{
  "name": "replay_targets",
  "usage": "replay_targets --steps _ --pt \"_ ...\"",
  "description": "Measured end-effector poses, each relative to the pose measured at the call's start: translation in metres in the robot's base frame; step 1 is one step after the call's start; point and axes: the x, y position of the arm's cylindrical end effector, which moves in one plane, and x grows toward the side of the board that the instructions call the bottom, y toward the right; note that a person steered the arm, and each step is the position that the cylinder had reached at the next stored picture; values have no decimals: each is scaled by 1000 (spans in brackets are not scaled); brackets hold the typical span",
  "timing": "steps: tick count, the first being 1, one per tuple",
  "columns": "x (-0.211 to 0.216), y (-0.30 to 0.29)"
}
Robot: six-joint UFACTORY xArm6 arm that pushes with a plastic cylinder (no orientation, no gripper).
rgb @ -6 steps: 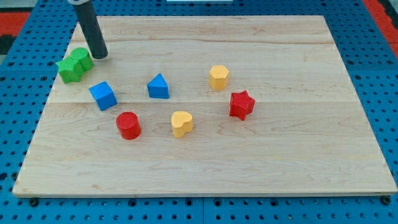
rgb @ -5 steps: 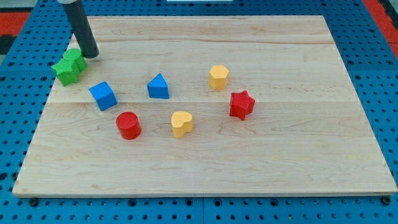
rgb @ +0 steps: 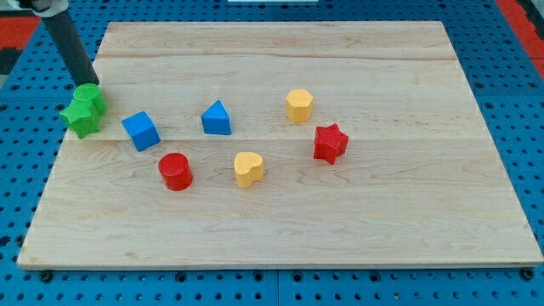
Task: Separate the green star from the green circle
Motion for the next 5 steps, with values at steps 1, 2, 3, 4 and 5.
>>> replay_targets --steps 1,2,3,4,5 --pt "28 -4" --pt "58 -4" --pt "84 -4" --pt "115 0" --pt "145 11"
